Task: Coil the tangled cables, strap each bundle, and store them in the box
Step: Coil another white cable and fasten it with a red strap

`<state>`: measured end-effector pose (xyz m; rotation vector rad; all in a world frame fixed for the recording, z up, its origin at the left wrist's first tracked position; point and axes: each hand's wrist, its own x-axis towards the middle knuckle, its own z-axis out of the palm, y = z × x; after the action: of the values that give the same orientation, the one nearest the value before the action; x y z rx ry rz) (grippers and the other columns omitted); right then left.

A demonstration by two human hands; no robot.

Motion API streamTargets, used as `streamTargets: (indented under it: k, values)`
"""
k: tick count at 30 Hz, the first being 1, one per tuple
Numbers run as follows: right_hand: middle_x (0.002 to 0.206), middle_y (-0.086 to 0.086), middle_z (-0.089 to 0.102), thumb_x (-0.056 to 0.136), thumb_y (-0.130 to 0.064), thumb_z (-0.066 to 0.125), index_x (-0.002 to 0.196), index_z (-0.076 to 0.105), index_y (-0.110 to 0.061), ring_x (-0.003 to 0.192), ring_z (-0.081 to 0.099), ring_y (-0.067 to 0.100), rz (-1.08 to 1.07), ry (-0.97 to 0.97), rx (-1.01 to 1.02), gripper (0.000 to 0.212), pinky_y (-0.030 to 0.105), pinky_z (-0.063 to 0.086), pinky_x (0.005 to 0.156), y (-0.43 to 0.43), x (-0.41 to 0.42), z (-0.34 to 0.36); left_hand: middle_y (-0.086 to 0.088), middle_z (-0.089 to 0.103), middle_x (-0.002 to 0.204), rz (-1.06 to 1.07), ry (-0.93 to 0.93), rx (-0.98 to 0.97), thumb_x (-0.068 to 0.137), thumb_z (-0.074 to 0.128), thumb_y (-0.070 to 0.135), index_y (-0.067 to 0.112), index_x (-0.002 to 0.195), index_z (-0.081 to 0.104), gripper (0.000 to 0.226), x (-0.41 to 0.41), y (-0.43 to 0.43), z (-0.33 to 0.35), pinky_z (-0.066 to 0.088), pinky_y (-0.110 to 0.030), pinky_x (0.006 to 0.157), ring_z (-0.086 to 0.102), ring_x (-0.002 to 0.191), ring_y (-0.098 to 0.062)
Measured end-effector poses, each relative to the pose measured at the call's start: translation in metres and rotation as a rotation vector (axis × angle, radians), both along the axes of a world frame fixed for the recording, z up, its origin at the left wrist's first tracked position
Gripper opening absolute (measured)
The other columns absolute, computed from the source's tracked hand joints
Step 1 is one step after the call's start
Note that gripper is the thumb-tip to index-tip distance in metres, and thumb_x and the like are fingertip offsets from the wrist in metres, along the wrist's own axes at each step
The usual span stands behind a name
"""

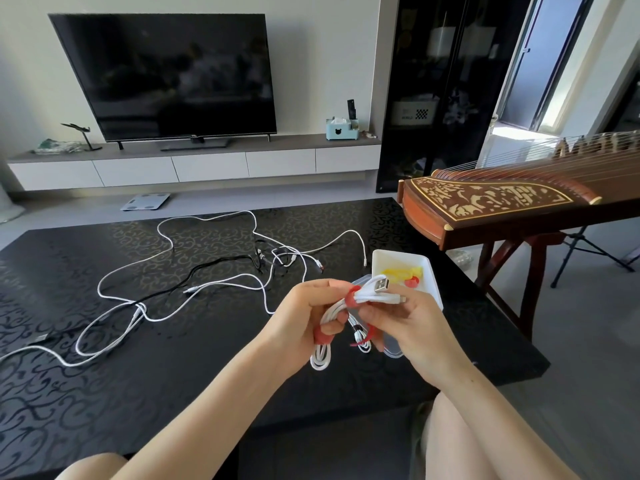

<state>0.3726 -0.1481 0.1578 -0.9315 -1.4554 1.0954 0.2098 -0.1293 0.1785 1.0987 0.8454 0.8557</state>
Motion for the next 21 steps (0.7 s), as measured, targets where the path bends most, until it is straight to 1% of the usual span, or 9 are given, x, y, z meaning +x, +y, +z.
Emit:
streamTargets:
  k: [3,5,8,9,10,12,14,18,21]
  values:
    - [0.072,0.011,0.066,0.073,-0.021,0.071,0.087,0.077,-0.02,0.056,0.053,0.027,0.025,-0.06,-0.025,0.015,0.035,0.044,0.054,0.0,0.006,0.008,0.0,0.049,0.053,-0.019,0.038,-0.014,0.066,0.065,0.025,0.018,0.061,0.061,0.009,0.0,0.001,0.004,0.02,-0.017,0.04,0.033,0.039,-0.007]
    - [0.073,0.014,0.066,0.074,-0.019,0.071,0.086,0.077,-0.023,0.057,0.052,0.022,0.048,-0.117,-0.05,0.014,0.029,0.043,0.054,0.0,0.009,0.012,-0.002,0.051,0.054,0.019,0.086,-0.001,0.08,0.06,0.018,0.019,0.057,0.062,0.023,0.002,0.003,0.003,0.019,-0.017,0.04,0.034,0.039,-0.007]
    - [0.073,0.016,0.062,0.08,-0.007,0.069,0.082,0.076,-0.017,0.06,0.052,0.033,0.032,-0.169,-0.056,0.012,0.031,0.046,0.051,0.003,0.015,0.017,-0.006,0.057,0.059,0.074,0.123,0.045,0.091,0.056,0.013,0.017,0.056,0.062,0.035,0.006,0.003,0.002,0.019,-0.016,0.037,0.037,0.038,-0.007]
    - [0.071,0.011,0.064,0.081,-0.004,0.068,0.079,0.075,-0.018,0.064,0.057,0.029,0.008,-0.2,-0.032,0.016,0.034,0.05,0.056,0.003,0.016,0.019,-0.006,0.059,0.059,0.078,0.117,0.052,0.092,0.055,0.012,0.015,0.058,0.06,0.035,0.008,0.003,0.002,0.019,-0.016,0.036,0.037,0.038,-0.007]
    - [0.065,0.0,0.064,0.082,-0.002,0.067,0.074,0.074,-0.021,0.063,0.06,0.015,-0.024,-0.235,0.005,0.022,0.03,0.05,0.057,0.003,0.016,0.02,-0.005,0.059,0.058,0.08,0.104,0.059,0.092,0.054,0.011,0.014,0.059,0.058,0.033,0.01,0.003,0.003,0.019,-0.016,0.036,0.036,0.038,-0.007]
    - [0.051,-0.014,0.057,0.084,0.0,0.065,0.064,0.069,-0.027,0.051,0.052,-0.002,-0.09,-0.267,0.067,0.034,0.013,0.04,0.052,0.001,0.012,0.022,-0.003,0.059,0.056,0.098,0.074,0.09,0.093,0.053,0.01,0.012,0.063,0.055,0.031,0.014,0.002,0.004,0.019,-0.016,0.036,0.035,0.037,-0.007]
    - [0.046,-0.017,0.053,0.084,0.0,0.063,0.057,0.066,-0.03,0.047,0.048,-0.003,-0.18,-0.245,0.095,0.041,0.008,0.034,0.048,0.002,0.008,0.022,-0.001,0.059,0.055,0.129,0.028,0.124,0.094,0.05,0.008,0.012,0.066,0.051,0.029,0.018,0.003,0.007,0.02,-0.015,0.035,0.036,0.037,-0.006]
    - [0.047,-0.019,0.057,0.085,0.002,0.06,0.058,0.071,-0.042,0.049,0.051,-0.005,-0.299,-0.127,0.08,0.052,0.006,0.036,0.046,0.006,-0.001,0.023,-0.002,0.057,0.056,0.168,-0.115,0.075,0.094,0.049,0.006,0.015,0.058,0.053,0.038,0.027,0.006,0.009,0.023,-0.015,0.034,0.035,0.04,-0.007]
    - [0.045,-0.015,0.054,0.083,0.005,0.058,0.061,0.073,-0.036,0.043,0.048,-0.002,-0.353,-0.02,-0.012,0.049,0.009,0.035,0.043,0.01,-0.005,0.023,-0.001,0.055,0.059,0.136,-0.164,0.04,0.092,0.048,0.006,0.018,0.055,0.059,0.041,0.029,0.007,0.006,0.023,-0.015,0.038,0.033,0.044,-0.007]
